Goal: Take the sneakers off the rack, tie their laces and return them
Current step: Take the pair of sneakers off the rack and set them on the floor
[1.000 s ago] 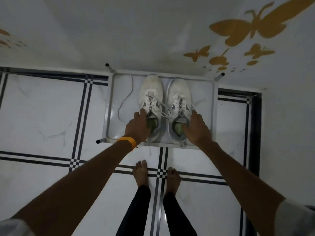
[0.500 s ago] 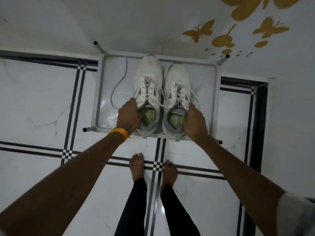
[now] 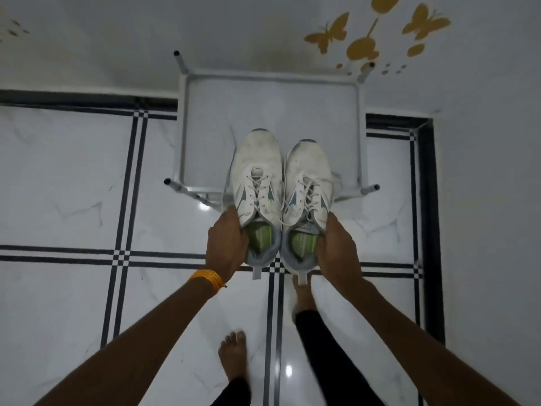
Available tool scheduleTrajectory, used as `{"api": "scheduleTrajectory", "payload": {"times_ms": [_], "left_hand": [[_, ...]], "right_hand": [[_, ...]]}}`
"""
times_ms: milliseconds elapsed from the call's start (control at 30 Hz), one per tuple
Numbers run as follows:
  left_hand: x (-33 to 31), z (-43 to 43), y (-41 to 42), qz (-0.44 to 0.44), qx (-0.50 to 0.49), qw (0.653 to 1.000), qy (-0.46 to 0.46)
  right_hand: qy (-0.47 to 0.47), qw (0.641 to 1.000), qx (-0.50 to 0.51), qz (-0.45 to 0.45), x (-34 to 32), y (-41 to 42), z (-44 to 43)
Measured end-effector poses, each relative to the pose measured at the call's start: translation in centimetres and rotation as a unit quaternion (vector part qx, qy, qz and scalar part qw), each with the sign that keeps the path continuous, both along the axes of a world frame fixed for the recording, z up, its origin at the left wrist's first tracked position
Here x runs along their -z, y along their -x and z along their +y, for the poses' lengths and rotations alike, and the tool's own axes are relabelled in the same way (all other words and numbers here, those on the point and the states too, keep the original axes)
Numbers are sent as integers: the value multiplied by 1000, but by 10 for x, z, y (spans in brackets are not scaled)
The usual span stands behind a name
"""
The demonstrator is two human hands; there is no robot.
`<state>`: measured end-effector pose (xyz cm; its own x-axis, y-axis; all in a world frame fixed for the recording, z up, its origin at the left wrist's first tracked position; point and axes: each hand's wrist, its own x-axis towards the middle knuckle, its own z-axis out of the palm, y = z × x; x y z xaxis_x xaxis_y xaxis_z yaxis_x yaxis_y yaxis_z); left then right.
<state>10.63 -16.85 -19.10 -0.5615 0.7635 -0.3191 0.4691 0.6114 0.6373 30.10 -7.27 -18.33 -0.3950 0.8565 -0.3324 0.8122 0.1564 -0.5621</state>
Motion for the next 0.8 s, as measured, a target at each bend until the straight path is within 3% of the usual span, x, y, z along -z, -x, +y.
{"api": "scheduleTrajectory", "payload": {"times_ms": [233, 500, 800], "left_hand": [[68, -71, -28, -52, -9, 999, -9], [202, -112, -61, -43, -20, 998, -40], [348, -127, -73, -13, 62, 998, -1]], "right_hand": [[36, 999, 12, -9, 57, -31, -66], [10, 1000, 8, -5, 197, -66, -99], [24, 999, -22, 22, 330, -88, -118]]}}
